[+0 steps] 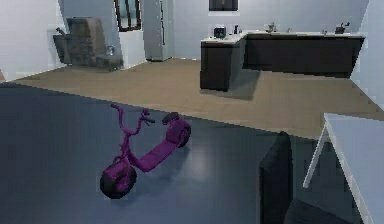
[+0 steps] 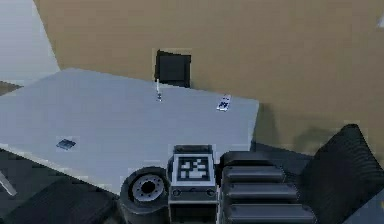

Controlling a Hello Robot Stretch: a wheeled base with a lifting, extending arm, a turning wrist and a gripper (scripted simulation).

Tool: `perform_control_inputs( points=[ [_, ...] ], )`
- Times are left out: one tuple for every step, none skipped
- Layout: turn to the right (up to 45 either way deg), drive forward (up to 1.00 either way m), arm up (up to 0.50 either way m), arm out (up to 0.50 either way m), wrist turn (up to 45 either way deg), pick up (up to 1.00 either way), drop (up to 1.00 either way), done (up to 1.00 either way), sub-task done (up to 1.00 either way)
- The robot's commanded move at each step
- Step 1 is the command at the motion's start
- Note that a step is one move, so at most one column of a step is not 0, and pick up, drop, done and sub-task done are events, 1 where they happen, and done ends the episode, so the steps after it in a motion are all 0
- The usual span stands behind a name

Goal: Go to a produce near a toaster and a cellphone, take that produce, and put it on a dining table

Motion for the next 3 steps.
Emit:
perform_control_inputs(
  points=[
    [45.0,0.0,0.0,0.0,0.0,0.0,0.0,0.0,0.0],
    [45.0,0.0,0.0,0.0,0.0,0.0,0.0,0.0,0.0],
    [21.0,0.0,0.0,0.0,0.0,0.0,0.0,0.0,0.0]
  ],
)
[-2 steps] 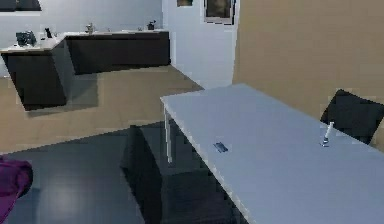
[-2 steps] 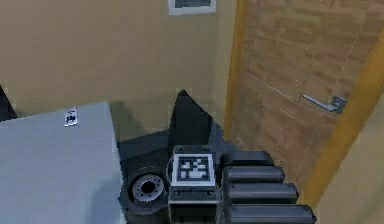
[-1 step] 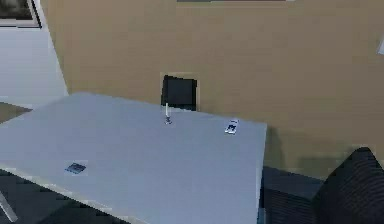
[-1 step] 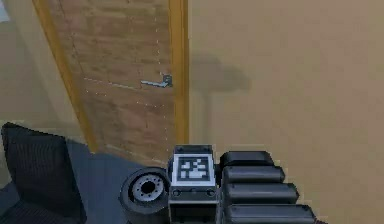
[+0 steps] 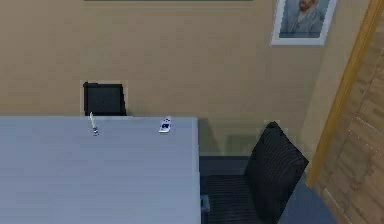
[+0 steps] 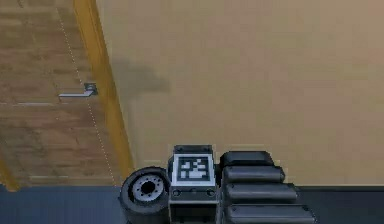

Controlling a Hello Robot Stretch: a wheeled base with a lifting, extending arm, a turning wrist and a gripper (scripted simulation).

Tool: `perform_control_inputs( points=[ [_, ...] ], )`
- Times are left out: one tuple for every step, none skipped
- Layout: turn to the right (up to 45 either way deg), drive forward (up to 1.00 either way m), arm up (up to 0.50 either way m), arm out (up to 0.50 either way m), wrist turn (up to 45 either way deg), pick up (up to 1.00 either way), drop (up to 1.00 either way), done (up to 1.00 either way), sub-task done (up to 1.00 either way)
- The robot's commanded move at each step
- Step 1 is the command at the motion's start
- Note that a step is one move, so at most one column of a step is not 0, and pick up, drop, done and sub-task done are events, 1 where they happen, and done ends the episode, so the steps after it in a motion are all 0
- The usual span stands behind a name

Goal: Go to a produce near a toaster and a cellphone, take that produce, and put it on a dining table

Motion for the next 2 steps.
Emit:
perform_control_inputs(
  points=[
    [0.0,0.15,0.0,0.0,0.0,0.0,0.0,0.0,0.0],
    [-45.0,0.0,0.0,0.0,0.0,0.0,0.0,0.0,0.0]
  ],
)
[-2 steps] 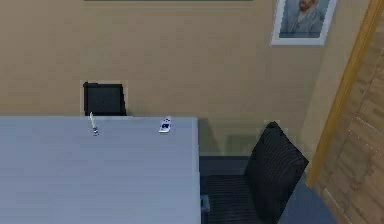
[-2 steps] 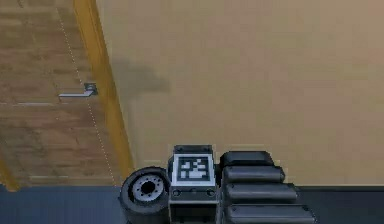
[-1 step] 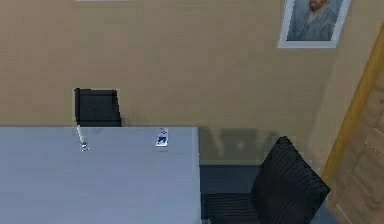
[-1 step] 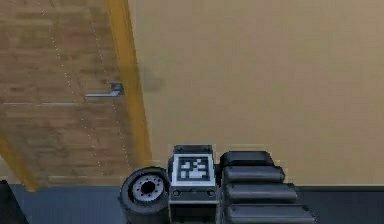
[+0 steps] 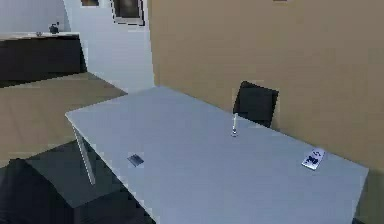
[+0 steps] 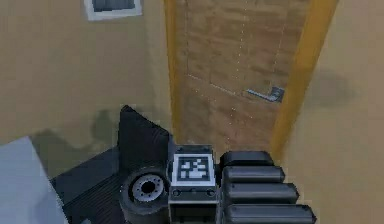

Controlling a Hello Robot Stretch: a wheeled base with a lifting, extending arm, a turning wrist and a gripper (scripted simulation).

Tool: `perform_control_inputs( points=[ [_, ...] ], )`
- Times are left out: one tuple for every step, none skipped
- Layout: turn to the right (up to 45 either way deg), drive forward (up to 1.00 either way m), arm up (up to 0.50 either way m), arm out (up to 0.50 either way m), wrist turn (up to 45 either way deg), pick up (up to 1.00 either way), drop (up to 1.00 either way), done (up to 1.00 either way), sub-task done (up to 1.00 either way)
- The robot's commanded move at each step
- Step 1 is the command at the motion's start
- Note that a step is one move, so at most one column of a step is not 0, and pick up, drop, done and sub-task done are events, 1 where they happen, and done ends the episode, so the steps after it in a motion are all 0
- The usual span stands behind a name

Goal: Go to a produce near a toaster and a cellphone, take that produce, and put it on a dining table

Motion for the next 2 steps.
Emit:
perform_control_inputs(
  points=[
    [-45.0,0.0,0.0,0.0,0.0,0.0,0.0,0.0,0.0],
    [-39.0,0.0,0.0,0.0,0.0,0.0,0.0,0.0,0.0]
  ],
)
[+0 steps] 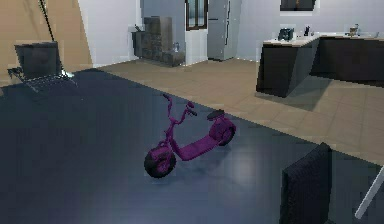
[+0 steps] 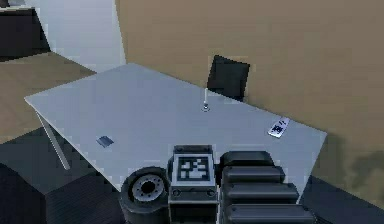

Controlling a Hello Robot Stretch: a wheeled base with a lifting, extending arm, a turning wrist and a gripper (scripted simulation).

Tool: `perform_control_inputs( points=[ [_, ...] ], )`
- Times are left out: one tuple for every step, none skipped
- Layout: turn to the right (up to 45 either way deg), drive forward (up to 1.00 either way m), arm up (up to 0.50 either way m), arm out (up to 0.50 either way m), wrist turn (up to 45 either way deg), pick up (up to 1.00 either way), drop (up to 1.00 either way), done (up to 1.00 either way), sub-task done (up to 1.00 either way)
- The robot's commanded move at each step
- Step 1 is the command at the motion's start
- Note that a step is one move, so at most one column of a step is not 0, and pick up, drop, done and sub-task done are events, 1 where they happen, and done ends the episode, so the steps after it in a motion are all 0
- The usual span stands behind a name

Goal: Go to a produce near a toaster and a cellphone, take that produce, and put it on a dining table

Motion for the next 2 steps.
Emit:
perform_control_inputs(
  points=[
    [0.0,0.0,0.0,0.48,0.0,0.0,0.0,0.0,0.0],
    [0.0,0.0,0.0,0.0,45.0,0.0,0.0,0.0,0.0]
  ],
)
